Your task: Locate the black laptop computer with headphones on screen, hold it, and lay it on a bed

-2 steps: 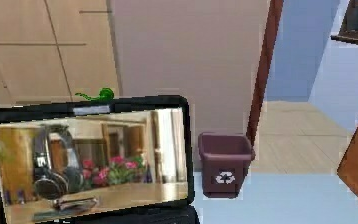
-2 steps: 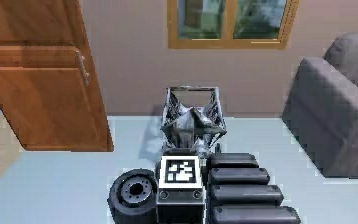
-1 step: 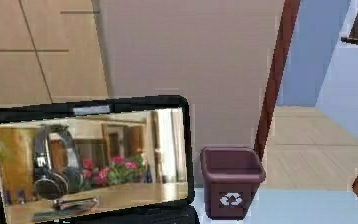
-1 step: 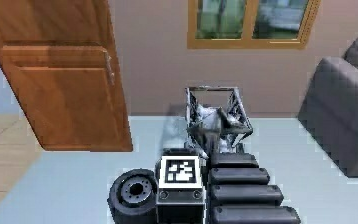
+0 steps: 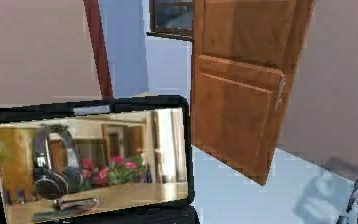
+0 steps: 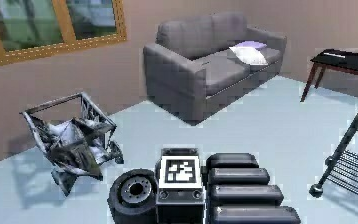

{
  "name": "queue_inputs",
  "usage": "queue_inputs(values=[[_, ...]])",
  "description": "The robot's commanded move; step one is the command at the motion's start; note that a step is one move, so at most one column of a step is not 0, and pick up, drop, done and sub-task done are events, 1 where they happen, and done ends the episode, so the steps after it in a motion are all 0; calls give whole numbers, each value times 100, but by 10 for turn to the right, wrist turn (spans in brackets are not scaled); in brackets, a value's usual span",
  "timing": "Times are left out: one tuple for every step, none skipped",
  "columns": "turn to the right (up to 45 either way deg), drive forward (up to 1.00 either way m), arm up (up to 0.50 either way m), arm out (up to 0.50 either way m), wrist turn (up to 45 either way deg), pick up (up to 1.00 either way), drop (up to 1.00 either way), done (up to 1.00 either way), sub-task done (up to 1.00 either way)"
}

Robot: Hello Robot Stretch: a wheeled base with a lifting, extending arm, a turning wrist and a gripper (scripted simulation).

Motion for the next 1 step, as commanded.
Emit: queue_inputs(values=[[150, 0, 0, 0, 0, 0, 0, 0, 0]])
